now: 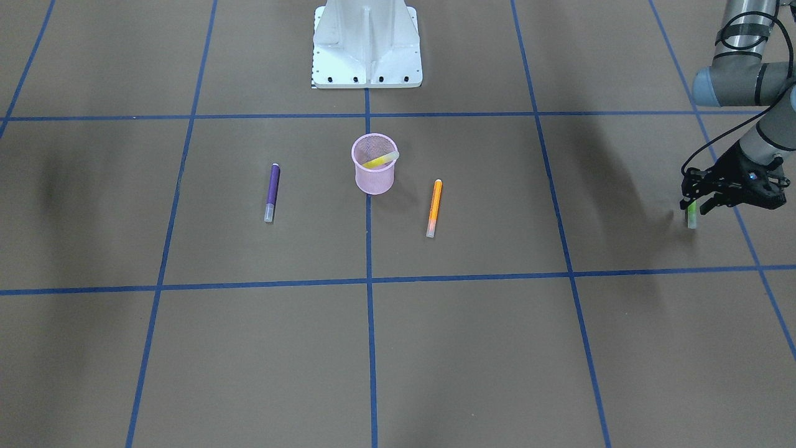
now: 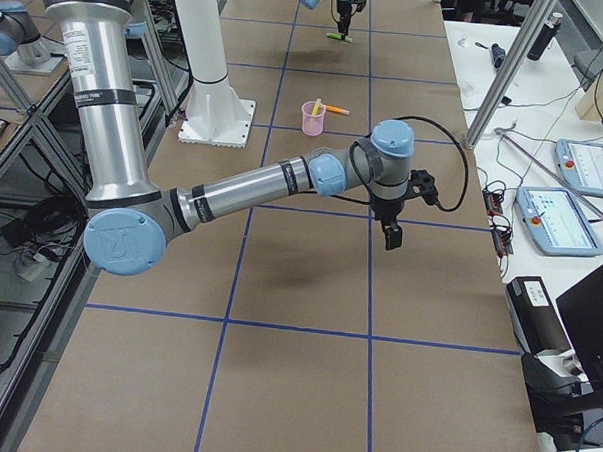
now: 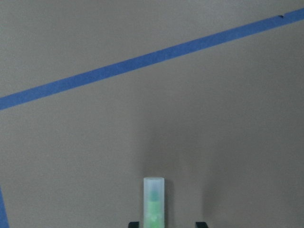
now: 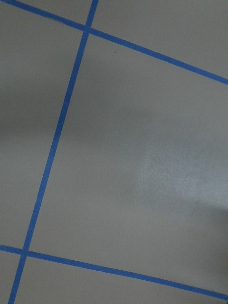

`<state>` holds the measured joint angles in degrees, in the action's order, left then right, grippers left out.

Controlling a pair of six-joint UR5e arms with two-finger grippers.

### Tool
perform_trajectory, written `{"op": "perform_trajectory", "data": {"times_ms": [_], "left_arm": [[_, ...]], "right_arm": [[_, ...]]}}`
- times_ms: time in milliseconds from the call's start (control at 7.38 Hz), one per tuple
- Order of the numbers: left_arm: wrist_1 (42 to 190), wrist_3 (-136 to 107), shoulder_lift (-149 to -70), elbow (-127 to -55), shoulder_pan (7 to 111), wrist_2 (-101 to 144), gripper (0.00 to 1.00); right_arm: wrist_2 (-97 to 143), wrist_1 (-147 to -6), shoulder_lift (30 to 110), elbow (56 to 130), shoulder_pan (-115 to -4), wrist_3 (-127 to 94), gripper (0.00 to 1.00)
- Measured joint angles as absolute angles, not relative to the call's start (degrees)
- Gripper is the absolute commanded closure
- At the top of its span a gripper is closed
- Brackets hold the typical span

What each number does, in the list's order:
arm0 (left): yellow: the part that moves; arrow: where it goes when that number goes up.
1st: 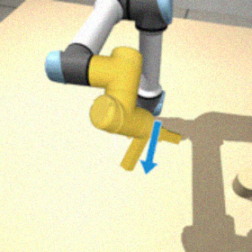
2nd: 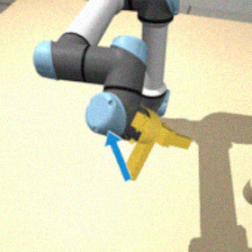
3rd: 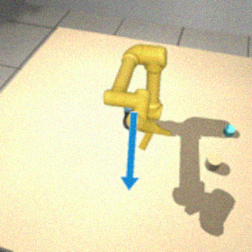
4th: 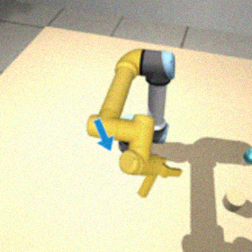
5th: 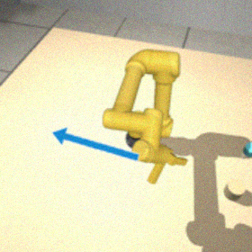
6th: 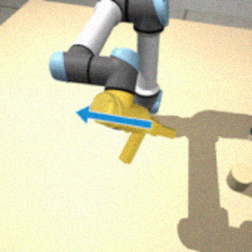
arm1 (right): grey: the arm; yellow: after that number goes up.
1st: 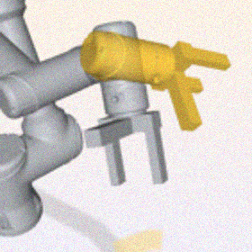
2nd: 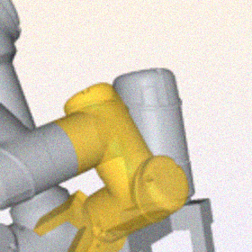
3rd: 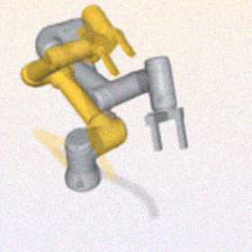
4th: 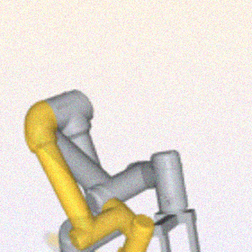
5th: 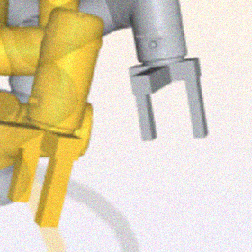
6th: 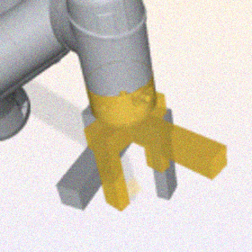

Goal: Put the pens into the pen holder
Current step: 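Grasp the green highlighter with the left gripper and lift it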

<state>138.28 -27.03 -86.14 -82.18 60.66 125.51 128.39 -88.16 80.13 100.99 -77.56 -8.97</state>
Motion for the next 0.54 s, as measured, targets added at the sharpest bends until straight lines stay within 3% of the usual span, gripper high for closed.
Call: {"op": "perform_trajectory", "data": {"times_ms": [542], "left_arm": [[138.25, -26.48, -86.13, -81.49, 60.64, 125.52, 0.57]], "right_arm": [[128.22, -88.16, 80.34, 100.93, -77.58, -8.96, 0.0]]}}
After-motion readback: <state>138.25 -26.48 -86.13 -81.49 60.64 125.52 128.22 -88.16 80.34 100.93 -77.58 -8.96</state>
